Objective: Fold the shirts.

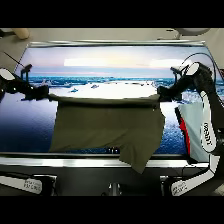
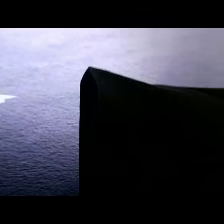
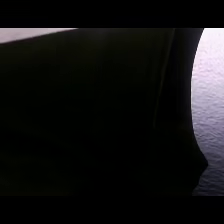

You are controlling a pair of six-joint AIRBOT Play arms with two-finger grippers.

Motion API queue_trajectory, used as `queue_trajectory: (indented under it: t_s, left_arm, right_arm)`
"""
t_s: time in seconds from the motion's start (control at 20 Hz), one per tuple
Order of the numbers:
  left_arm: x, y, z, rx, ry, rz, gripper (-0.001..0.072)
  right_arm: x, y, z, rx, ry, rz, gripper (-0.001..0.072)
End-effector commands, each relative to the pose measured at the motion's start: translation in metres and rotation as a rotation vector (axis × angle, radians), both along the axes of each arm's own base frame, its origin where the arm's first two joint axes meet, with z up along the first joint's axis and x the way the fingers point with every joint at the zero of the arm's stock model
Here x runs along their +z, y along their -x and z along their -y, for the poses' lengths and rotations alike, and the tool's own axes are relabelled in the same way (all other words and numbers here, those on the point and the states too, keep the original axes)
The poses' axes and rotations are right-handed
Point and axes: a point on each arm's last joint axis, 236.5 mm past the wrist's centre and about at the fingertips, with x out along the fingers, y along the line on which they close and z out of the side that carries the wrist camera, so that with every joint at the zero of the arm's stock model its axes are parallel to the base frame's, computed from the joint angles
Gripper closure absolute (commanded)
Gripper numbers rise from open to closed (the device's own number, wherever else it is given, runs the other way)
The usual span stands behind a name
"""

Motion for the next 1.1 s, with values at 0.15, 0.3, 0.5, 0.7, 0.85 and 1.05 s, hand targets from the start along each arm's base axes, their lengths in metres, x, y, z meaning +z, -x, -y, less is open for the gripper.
queue_trajectory:
  t_s: [0.15,0.3,0.5,0.7,0.85,1.05]
  left_arm:
    - [-0.06,0.083,0.026,0.016,0.068,-0.308,0.0492]
    - [-0.03,0.093,0.008,0.025,0.053,-0.307,0.0241]
    - [-0.032,0.162,-0.002,0.057,0.018,-0.293,0.0241]
    - [-0.075,0.243,0.014,0.09,0.021,-0.301,0.0241]
    - [-0.09,0.243,0.023,0.136,0.051,-0.269,0.0241]
    - [-0.09,0.231,0.038,0.187,0.129,-0.252,0.0338]
  right_arm:
    - [-0.04,0.062,-0.013,-0.071,-0.048,-0.246,0.0442]
    - [-0.004,0.075,0.005,0.021,0.027,-0.205,0.019]
    - [-0.002,0.129,0.019,0.011,0.116,-0.217,0.0198]
    - [-0.012,0.165,-0.001,0.008,0.048,-0.175,0.0216]
    - [-0.006,0.165,0.0,0.008,0.054,-0.152,0.0216]
    - [-0.009,0.169,0.005,0.015,0.075,-0.167,0.0214]
